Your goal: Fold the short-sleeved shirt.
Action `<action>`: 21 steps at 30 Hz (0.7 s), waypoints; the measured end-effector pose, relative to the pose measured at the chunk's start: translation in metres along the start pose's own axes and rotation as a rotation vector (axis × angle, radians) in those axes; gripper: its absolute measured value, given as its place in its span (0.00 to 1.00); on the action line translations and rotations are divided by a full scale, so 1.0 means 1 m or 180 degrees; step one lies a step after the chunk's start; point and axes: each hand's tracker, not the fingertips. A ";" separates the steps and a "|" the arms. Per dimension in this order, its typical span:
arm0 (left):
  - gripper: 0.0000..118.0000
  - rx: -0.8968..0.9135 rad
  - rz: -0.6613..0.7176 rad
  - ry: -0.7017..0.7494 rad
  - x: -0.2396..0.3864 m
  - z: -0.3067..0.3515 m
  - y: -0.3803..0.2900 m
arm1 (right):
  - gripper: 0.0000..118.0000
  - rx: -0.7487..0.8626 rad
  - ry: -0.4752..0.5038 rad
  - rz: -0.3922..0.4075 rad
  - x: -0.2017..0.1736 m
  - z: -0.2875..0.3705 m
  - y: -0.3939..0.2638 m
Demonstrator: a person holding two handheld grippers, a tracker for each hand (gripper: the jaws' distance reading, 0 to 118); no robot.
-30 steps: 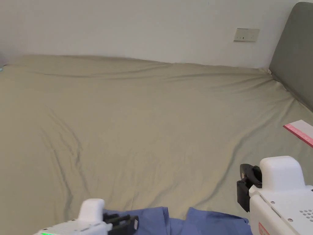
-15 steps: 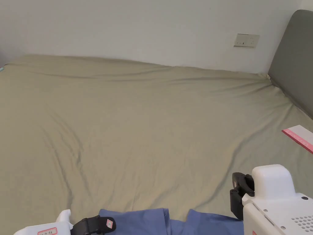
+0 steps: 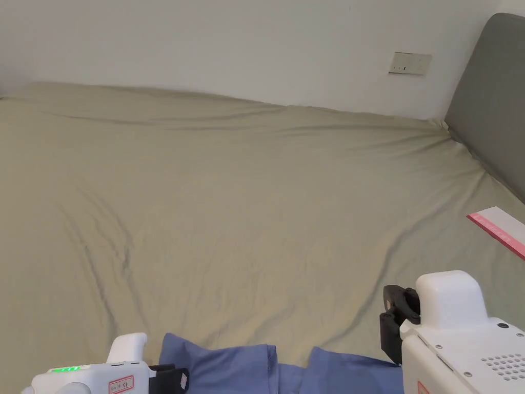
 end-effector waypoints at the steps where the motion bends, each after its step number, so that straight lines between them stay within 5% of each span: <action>1: 0.12 0.0036 -0.0082 0.0052 0.002 0.003 0.001 | 0.02 -0.0001 0.0002 0.0008 -0.001 -0.001 0.000; 11: 0.11 0.0277 -0.0089 0.0506 -0.030 0.044 0.016 | 0.02 -0.0011 0.0014 0.0067 -0.005 -0.003 0.003; 21: 0.11 0.0626 -0.0096 0.1595 -0.076 0.123 0.045 | 0.02 -0.0006 0.0085 0.0058 -0.010 -0.010 0.006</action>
